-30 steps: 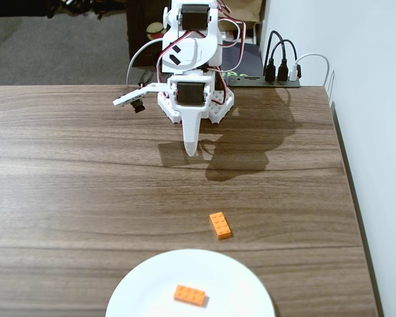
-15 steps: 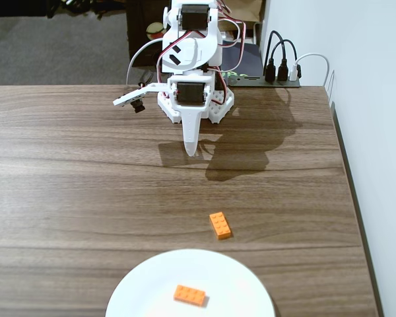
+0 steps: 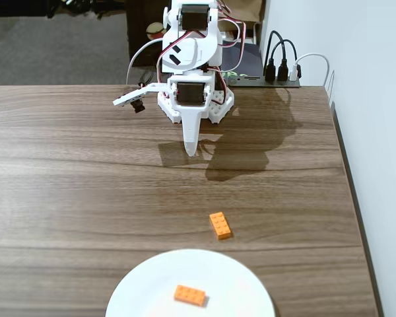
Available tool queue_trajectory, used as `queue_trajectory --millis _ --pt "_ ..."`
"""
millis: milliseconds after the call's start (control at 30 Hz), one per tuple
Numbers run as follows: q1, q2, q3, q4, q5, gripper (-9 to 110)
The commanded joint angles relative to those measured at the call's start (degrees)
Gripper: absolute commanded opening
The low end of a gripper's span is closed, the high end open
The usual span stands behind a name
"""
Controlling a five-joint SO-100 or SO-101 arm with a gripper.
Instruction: Grasp a lego block and put it on the plate.
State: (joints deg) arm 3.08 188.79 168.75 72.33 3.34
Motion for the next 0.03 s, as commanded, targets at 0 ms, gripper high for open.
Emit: queue_trajectory --millis 0 --pt "0.0 -0.3 -1.2 0.2 0.4 1"
